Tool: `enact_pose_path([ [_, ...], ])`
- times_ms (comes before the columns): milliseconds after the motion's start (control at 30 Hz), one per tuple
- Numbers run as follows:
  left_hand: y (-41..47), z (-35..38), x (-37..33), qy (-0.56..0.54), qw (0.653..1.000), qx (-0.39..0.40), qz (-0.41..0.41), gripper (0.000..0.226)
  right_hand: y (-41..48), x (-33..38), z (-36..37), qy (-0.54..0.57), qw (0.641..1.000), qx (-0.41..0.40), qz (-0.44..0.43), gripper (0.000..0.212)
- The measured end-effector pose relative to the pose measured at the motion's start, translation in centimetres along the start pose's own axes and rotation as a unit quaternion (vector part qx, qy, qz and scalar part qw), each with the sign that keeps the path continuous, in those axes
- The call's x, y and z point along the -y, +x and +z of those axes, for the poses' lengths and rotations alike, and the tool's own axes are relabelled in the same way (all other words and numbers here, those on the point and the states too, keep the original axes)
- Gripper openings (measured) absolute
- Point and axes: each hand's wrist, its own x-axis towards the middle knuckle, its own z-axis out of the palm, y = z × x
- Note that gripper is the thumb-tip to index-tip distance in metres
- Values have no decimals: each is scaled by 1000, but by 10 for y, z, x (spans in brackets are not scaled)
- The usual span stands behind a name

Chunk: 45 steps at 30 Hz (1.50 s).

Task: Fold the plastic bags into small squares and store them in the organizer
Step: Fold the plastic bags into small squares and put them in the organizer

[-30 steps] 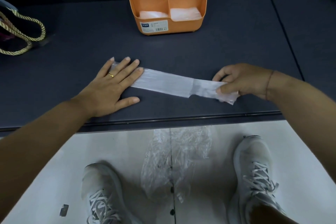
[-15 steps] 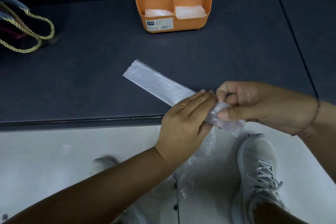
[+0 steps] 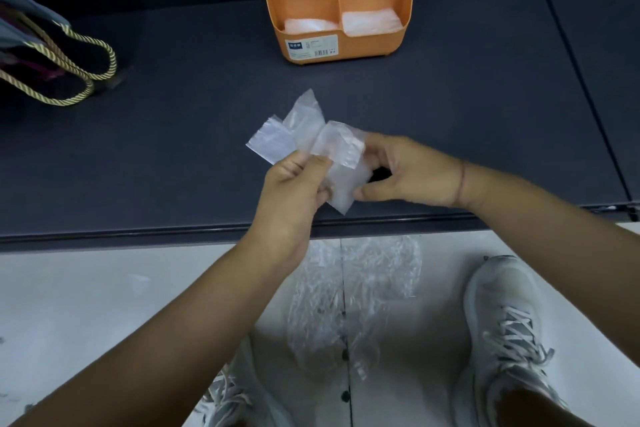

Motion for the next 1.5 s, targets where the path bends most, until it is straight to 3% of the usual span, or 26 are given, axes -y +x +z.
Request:
enact_pose_path([
  [133,22,-18,4,-5,998,-46,-45,21,2,-6,10,-57,993,-103,13,33],
  [333,47,-41,2,5,992,-114,-51,17,-2,-12,27,-76,975,-205,22,18],
  [567,71,-56,-7,158,978,-135,38,20,6,-17,30,-91,964,-248,41,15],
  [700,80,-61,-3,297,935,-155,118,10,6,-16,30,-92,962,-252,39,17],
  [800,73,-59,5,440,840,-197,249,37,4,-16,29,-94,964,-244,39,18],
  [833,65,-55,8,472,806,-178,309,40,4,-16,28,-93,965,-242,39,18],
  [900,44,-42,21,502,781,-71,365,46,3,-15,28,-92,966,-238,41,20],
  [1000,16,-31,52,533,766,86,349,72,-1,-11,24,-79,970,-224,47,24],
  [1067,11,-34,70,566,744,107,339,80,-7,-7,21,-46,975,-210,60,24],
  [1167,13,-35,75,544,756,74,356,72,-17,-4,16,52,974,-198,94,21],
  [1267,14,-35,77,499,772,39,391,48,-28,-3,16,131,966,-179,133,21],
  [1333,15,-38,78,474,782,33,404,39,-36,-3,15,137,969,-174,110,27],
  [1400,14,-39,76,456,798,41,392,37,-46,-2,8,59,985,-158,25,53],
  [1500,12,-39,73,430,823,58,367,38,-47,-4,-3,-118,991,-51,-42,81],
])
